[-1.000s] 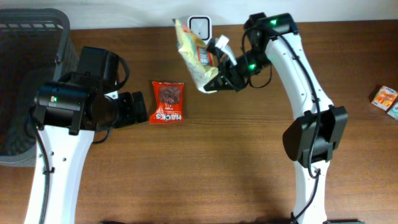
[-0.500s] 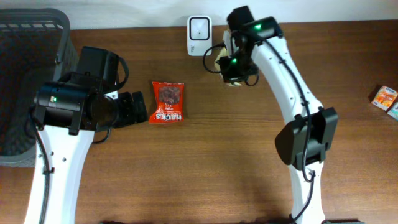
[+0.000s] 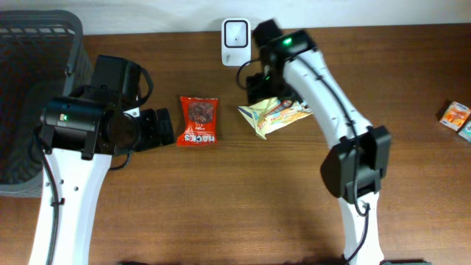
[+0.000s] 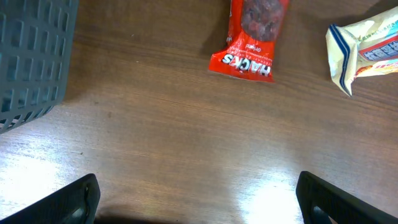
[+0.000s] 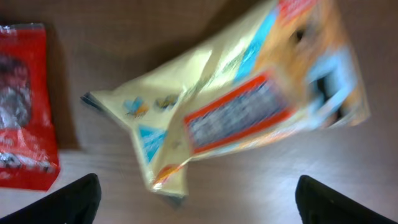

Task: Scan the item barcode
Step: 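Hold the yellow snack bag up in front of the barcode scanner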

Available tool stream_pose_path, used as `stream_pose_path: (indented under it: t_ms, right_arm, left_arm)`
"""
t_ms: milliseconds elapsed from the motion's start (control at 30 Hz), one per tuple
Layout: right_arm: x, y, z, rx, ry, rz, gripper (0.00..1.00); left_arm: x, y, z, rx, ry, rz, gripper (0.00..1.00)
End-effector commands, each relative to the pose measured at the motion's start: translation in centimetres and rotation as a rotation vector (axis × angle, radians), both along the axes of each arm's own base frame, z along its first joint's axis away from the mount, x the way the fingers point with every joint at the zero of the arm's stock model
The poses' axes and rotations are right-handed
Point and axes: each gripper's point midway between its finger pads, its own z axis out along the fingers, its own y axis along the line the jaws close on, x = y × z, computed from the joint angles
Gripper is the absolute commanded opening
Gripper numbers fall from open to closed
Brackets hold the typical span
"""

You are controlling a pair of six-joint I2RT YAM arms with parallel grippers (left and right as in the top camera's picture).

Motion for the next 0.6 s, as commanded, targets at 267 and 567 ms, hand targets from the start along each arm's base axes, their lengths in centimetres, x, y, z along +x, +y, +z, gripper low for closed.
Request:
stream_pose_path:
  t_ms: [267, 567]
  right_arm:
    - [-0.3, -5.1, -3.1, 0.079, -0.015, 1.099, 0.99]
    - [0.5, -2.5, -7.6, 0.009, -0.112, 1.422, 0.9]
  left_arm:
    - [0.1, 0.2, 0.3, 0.006, -0.012, 0.014, 0.99]
    - [0.1, 0.2, 0.3, 0.006, -0.012, 0.014, 0.99]
